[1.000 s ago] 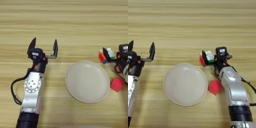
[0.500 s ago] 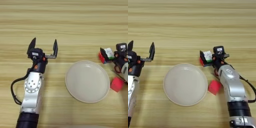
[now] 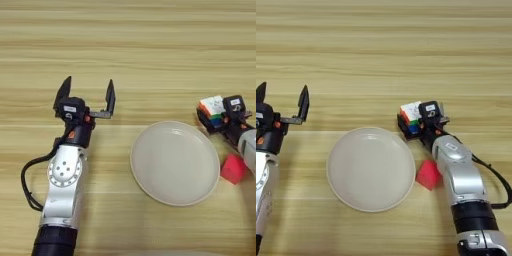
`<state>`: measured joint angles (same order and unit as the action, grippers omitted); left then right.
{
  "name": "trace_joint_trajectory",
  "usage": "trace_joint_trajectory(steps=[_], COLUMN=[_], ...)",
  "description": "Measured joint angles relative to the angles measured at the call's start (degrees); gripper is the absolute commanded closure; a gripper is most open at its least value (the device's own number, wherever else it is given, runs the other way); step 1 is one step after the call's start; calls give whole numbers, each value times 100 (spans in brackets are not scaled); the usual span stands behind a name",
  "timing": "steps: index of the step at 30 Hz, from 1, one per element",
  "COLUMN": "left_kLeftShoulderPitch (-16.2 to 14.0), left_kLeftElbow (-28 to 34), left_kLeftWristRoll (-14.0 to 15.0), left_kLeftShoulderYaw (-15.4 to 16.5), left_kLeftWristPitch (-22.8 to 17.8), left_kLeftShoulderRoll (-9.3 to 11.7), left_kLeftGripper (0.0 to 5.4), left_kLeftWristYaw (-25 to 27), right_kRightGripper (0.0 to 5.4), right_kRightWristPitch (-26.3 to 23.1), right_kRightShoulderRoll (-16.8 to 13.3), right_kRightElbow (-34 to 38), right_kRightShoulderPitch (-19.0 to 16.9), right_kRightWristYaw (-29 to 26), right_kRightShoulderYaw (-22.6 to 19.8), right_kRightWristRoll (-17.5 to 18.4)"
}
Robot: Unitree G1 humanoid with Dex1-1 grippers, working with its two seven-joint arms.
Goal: Move the objects on the table
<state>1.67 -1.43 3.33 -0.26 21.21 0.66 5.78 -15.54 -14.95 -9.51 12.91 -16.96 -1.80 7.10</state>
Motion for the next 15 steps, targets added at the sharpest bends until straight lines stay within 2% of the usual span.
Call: trace_joint_trajectory(steps=[6, 15], left_kLeftShoulderPitch=[-13, -13], left_kLeftElbow=[0, 0], left_kLeftWristRoll=[0, 0], left_kLeftShoulderYaw=[0, -2], left_kLeftWristPitch=[0, 0], left_kLeftShoulderRoll=[0, 0], left_kLeftGripper=[0, 0], left_kLeftWristYaw=[0, 1], right_kRightGripper=[204, 207], right_kRightWristPitch=[24, 38], right_kRightShoulderRoll=[-3, -57], right_kRightElbow=[-87, -87], right_kRightShoulderPitch=[11, 16], right_kRightWristYaw=[-46, -93], right_kRightShoulderYaw=[-1, -13], right_kRightWristRoll=[-25, -66])
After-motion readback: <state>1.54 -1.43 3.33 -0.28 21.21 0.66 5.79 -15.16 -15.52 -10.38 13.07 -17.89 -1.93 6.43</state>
